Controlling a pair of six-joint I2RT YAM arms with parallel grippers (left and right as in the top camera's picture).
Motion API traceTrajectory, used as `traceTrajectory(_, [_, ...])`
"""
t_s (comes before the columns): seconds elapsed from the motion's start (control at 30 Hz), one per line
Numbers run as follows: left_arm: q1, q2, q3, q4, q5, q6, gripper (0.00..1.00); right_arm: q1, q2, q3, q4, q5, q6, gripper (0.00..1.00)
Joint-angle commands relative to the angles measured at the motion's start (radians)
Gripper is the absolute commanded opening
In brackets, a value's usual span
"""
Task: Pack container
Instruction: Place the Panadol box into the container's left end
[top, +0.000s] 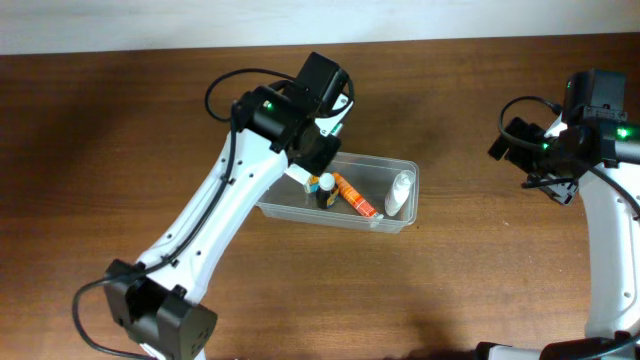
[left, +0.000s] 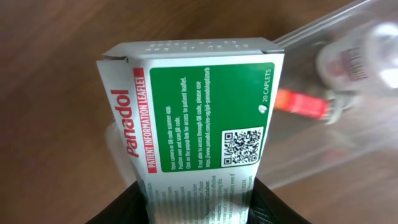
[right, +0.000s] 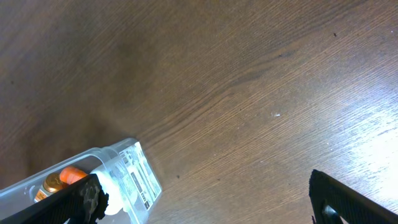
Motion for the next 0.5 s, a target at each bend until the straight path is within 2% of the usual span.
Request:
traceTrajectory(0.0, [0.036, 0.019, -0.002, -0.002, -0.068, 0.214, 0.45, -0.004, -0.020, 0.013, 0.000, -0.005, 0.008, 0.98])
traceTrajectory(0.13, [0.072, 0.047, -0.020, -0.004, -0.055, 0.380, 0.45, -0.004, -0.020, 0.013, 0.000, -0.005, 0.008, 0.98])
traceTrajectory(0.23, [0.093, 0.089, -0.036, -0.030, 0.041, 0.537, 0.45, -0.004, -0.020, 0.013, 0.000, -0.005, 0.008, 0.99])
traceTrajectory(0.33, [0.097, 0.131, -0.051, -0.034, 0.064, 0.588, 0.46, -0.004, -0.020, 0.013, -0.001, -0.005, 0.008, 0.98])
traceTrajectory(0.47, [0.097, 0.181, -0.071, -0.035, 0.064, 0.591, 0.47, -0.004, -0.020, 0.013, 0.000, -0.005, 0.008, 0.98])
